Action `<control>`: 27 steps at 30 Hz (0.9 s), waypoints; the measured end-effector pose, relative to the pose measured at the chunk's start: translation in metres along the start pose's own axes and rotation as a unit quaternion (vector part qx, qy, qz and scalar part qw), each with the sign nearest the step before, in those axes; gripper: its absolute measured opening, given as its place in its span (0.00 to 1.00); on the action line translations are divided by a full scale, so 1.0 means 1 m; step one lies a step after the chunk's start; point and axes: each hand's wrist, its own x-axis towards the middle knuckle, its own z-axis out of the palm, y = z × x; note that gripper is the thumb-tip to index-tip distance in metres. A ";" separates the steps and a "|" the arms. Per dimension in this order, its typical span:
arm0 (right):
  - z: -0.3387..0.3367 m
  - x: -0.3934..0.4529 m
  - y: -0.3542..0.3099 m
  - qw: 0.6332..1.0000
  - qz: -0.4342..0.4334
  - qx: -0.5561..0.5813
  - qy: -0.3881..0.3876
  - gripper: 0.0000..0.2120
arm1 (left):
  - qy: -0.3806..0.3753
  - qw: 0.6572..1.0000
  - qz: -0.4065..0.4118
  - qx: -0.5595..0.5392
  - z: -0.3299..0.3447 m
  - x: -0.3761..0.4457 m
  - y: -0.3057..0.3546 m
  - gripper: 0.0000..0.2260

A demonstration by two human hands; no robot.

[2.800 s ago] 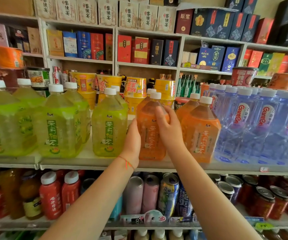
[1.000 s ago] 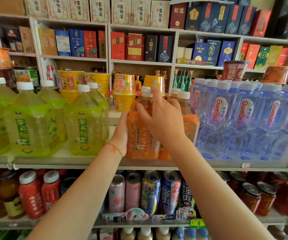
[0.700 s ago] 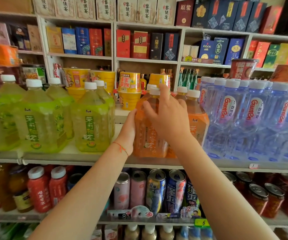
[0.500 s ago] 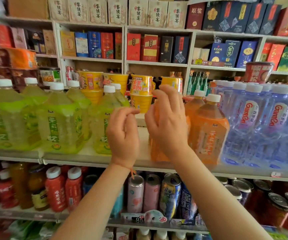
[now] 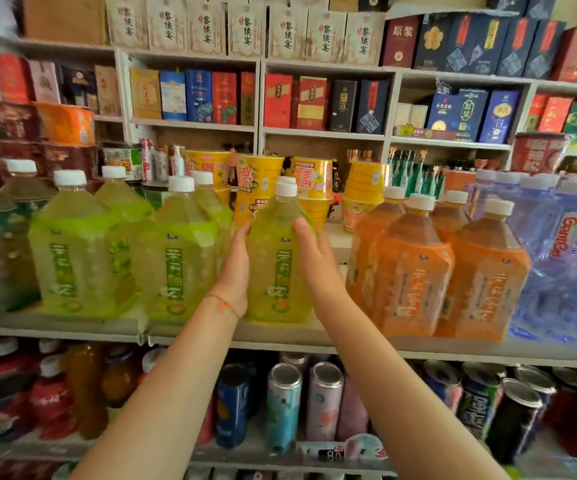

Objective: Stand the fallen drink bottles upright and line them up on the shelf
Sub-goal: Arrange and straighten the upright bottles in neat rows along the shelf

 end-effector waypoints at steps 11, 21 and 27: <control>-0.018 -0.023 -0.005 0.997 0.004 0.020 0.078 0.48 | -0.104 0.993 -0.034 -0.035 0.019 -0.014 -0.012 0.26; -0.062 -0.056 -0.018 0.925 -0.297 -0.175 0.158 0.25 | -0.106 0.994 -0.010 -0.006 0.040 -0.016 -0.023 0.25; -0.158 -0.038 -0.017 0.854 -0.302 -0.187 0.379 0.23 | -0.052 0.999 -0.011 -0.012 0.043 -0.013 -0.027 0.24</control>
